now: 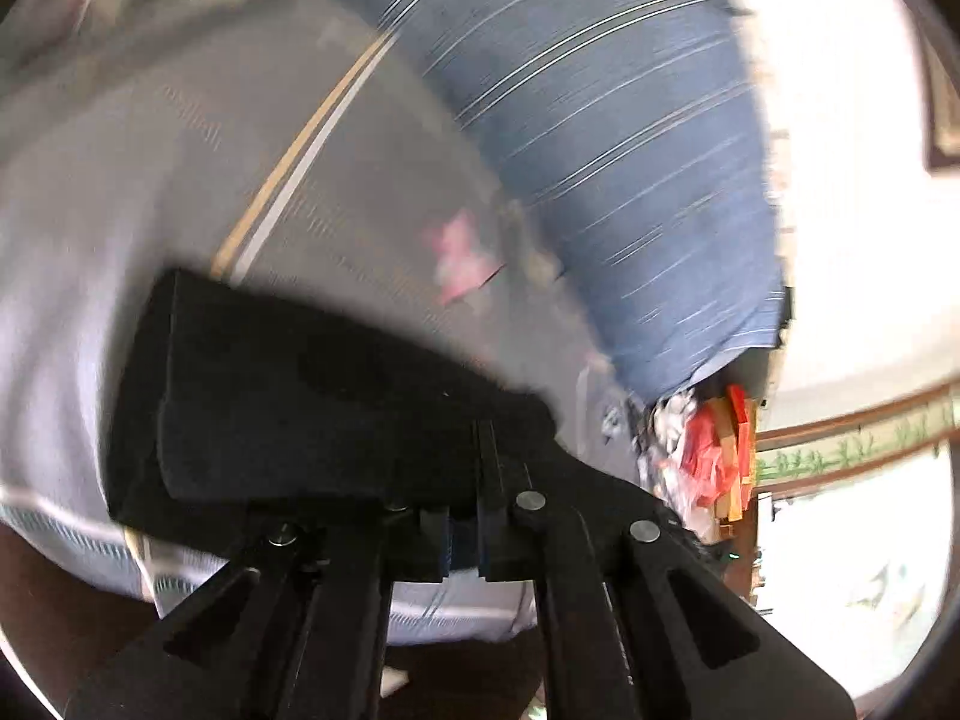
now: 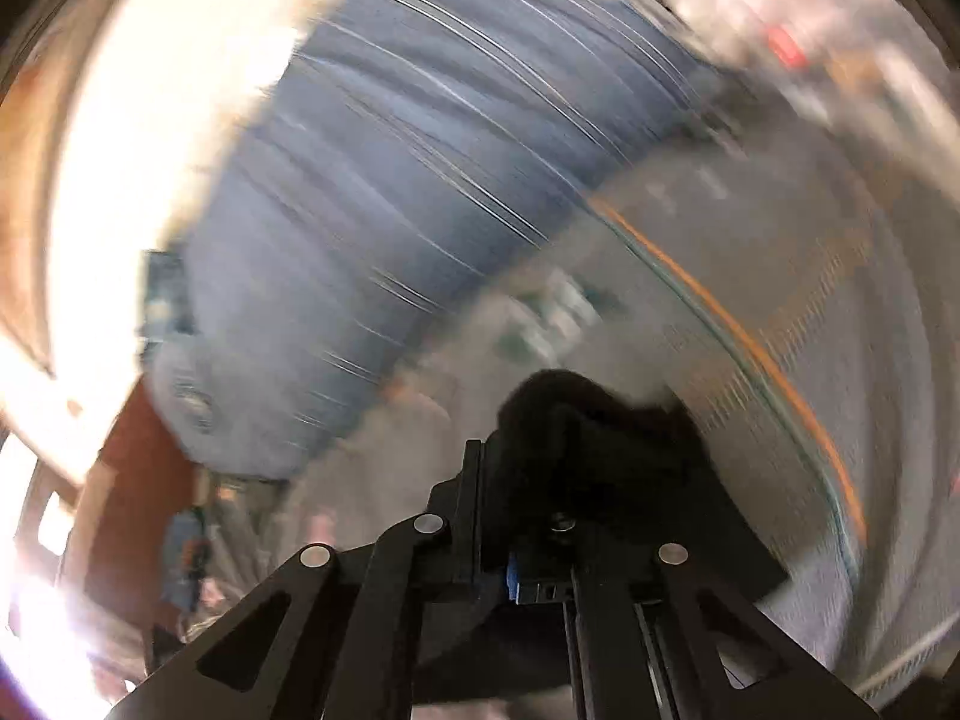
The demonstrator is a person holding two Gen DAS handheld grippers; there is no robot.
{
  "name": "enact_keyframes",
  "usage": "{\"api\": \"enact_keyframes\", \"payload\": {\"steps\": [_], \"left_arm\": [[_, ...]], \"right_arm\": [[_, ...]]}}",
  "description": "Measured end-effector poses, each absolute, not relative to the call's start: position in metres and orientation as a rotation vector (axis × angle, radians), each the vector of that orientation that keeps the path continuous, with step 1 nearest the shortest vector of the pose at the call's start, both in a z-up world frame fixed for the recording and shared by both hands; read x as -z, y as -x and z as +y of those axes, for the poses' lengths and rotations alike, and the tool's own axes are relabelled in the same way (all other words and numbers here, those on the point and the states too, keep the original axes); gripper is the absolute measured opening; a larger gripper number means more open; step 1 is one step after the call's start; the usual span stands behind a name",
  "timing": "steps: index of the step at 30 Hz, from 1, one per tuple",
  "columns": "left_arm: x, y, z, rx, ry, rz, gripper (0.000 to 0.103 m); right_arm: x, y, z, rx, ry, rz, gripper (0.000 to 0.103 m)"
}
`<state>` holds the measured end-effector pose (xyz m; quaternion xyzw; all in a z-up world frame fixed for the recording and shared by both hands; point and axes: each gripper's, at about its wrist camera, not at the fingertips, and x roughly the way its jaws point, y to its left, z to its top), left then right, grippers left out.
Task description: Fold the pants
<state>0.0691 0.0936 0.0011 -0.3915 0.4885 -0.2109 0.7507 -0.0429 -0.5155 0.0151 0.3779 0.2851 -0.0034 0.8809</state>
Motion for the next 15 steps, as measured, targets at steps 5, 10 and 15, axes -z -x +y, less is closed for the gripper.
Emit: {"api": "enact_keyframes", "payload": {"steps": [5,10,15], "left_arm": [[0.004,-0.050,0.091,0.466,0.736,1.068,0.003],[0.086,-0.041,0.086,0.391,0.747,1.315,0.003],[0.077,-0.038,0.090,0.399,0.750,1.281,0.003]], "right_arm": [[0.002,0.052,-0.510,0.071,-0.665,0.693,0.004],[0.057,0.059,-0.510,0.123,-0.685,0.861,0.009],[0.051,0.066,-0.524,0.145,-0.739,0.810,0.012]]}}
